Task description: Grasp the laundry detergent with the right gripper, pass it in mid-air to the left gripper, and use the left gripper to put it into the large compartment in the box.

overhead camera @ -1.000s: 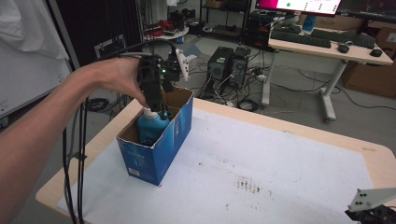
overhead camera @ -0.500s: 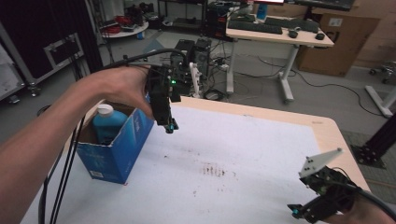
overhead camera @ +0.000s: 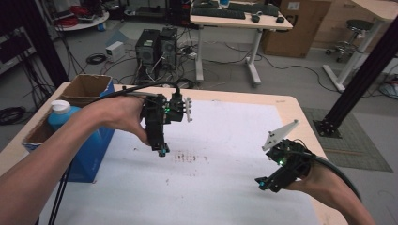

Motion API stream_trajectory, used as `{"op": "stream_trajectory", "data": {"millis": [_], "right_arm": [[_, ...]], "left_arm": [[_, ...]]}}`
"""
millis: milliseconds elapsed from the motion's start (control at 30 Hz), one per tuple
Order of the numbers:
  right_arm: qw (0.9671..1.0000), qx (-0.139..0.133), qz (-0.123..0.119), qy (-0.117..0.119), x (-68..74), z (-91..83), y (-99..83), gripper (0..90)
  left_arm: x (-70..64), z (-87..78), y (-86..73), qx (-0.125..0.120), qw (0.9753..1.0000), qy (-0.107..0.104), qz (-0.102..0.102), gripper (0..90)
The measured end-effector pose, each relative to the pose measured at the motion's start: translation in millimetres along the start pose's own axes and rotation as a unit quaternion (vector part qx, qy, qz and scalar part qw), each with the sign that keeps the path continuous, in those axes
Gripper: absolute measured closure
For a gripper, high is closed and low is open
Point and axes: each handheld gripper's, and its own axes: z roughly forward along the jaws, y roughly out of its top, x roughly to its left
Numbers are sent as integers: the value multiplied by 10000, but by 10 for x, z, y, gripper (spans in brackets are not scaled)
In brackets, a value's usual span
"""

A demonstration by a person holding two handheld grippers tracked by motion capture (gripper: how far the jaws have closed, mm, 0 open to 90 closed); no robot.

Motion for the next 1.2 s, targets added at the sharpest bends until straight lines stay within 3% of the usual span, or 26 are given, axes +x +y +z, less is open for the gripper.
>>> {"op": "stream_trajectory", "data": {"millis": [167, 400, 1200], "right_arm": [[10000, -18, 11, -17, -5, -12, 7, 135], [10000, 22, -9, -18, 14, 4, 5, 135], [10000, 40, -9, -22, 26, 8, 5, 135]], "left_arm": [[-38, 218, -36, 139, 9998, -92, -81, 154], [-77, 334, -60, 214, 9995, -140, -168, 154], [-113, 360, -65, 204, 9996, -185, -87, 154]]}}
